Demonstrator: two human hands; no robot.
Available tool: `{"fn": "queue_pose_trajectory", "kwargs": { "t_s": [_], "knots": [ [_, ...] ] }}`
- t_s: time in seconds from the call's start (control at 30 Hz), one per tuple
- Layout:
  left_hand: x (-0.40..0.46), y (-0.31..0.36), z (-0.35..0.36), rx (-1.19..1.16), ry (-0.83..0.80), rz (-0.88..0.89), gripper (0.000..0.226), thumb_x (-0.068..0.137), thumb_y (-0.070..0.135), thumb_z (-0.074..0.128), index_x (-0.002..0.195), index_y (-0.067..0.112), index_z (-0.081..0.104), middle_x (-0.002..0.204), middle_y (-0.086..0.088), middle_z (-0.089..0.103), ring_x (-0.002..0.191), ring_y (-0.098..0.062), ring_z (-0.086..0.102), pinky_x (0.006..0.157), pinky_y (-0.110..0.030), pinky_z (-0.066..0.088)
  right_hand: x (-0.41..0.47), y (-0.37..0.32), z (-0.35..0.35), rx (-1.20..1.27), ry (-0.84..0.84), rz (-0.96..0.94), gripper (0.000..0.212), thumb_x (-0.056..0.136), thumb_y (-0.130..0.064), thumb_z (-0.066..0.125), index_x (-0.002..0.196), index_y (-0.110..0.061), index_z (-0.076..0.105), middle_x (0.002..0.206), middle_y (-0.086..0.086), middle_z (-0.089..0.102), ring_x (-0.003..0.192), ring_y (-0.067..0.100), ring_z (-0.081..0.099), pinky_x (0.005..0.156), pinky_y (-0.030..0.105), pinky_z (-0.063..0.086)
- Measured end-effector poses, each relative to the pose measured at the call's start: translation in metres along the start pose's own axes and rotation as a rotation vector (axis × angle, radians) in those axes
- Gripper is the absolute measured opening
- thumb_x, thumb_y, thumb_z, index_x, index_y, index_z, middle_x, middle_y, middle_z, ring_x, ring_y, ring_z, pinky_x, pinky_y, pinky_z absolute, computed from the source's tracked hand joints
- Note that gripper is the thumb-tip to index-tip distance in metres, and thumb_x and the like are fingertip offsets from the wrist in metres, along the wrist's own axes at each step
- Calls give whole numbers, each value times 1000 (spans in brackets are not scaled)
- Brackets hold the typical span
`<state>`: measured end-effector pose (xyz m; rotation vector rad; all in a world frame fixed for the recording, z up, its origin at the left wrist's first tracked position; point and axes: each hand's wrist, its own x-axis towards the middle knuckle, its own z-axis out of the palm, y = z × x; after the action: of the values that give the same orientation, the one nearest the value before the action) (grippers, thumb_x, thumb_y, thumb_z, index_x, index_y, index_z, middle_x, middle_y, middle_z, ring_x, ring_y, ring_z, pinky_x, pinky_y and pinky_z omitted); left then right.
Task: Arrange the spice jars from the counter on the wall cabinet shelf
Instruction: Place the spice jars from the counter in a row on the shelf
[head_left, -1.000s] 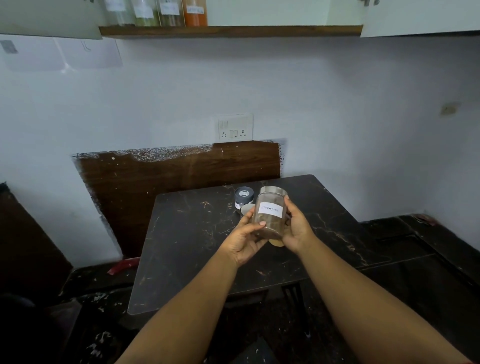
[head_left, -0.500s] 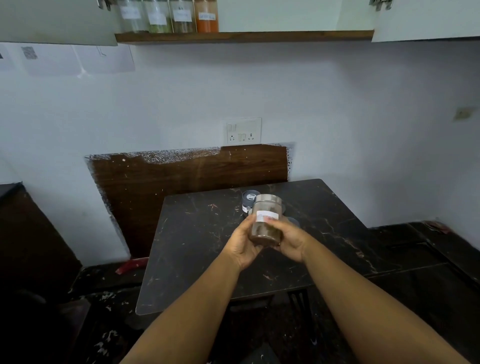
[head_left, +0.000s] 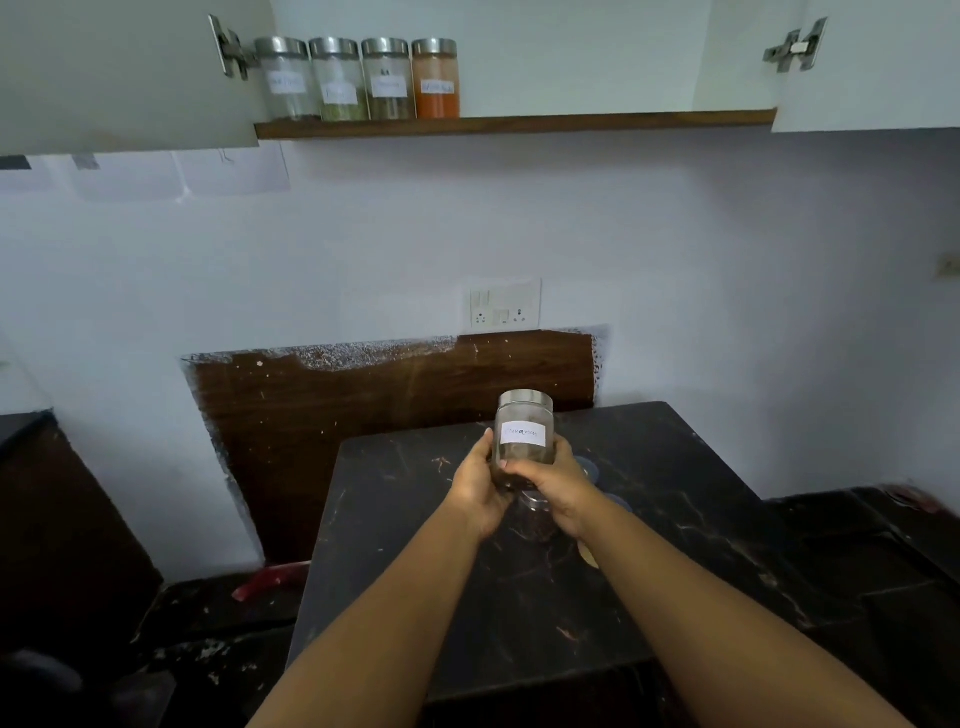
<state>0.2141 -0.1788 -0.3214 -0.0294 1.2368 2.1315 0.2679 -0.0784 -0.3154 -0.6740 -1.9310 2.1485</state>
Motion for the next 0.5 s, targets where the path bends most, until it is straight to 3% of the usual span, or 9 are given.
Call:
{"fn": "queue_pose_trajectory", "kwargs": {
  "t_s": [0.23,0.3,0.43,0.5],
  "knots": [
    [46,69,1,72,-52,97,42,100,39,43,121,10,65,113,-15,71,110,-27,65,95,-38,51,49,-53,33,-8,3,-108,76,70,-11,81,131,-23,37,119,4,59,106,18,59,86,32,50],
    [62,94,5,102,-72,138,41,99,38,45,124,10,64,113,-13,71,110,-26,66,96,-37,51,63,-76,44,-24,12,-164,72,72,-9,80,128,-24,37,109,1,59,95,12,59,75,25,48],
    [91,146,16,147,-121,246,37,101,32,43,122,11,64,112,-12,72,109,-24,66,101,-37,48,99,-119,64,-67,31,-275,82,69,-11,80,137,-24,37,112,-2,60,104,15,56,83,27,43],
    [99,175,27,177,-158,296,38,100,34,46,124,10,63,113,-12,71,110,-24,66,100,-36,49,112,-143,72,-50,38,-330,82,69,-11,80,137,-25,36,114,-1,62,104,14,58,80,23,44]
  ]
}}
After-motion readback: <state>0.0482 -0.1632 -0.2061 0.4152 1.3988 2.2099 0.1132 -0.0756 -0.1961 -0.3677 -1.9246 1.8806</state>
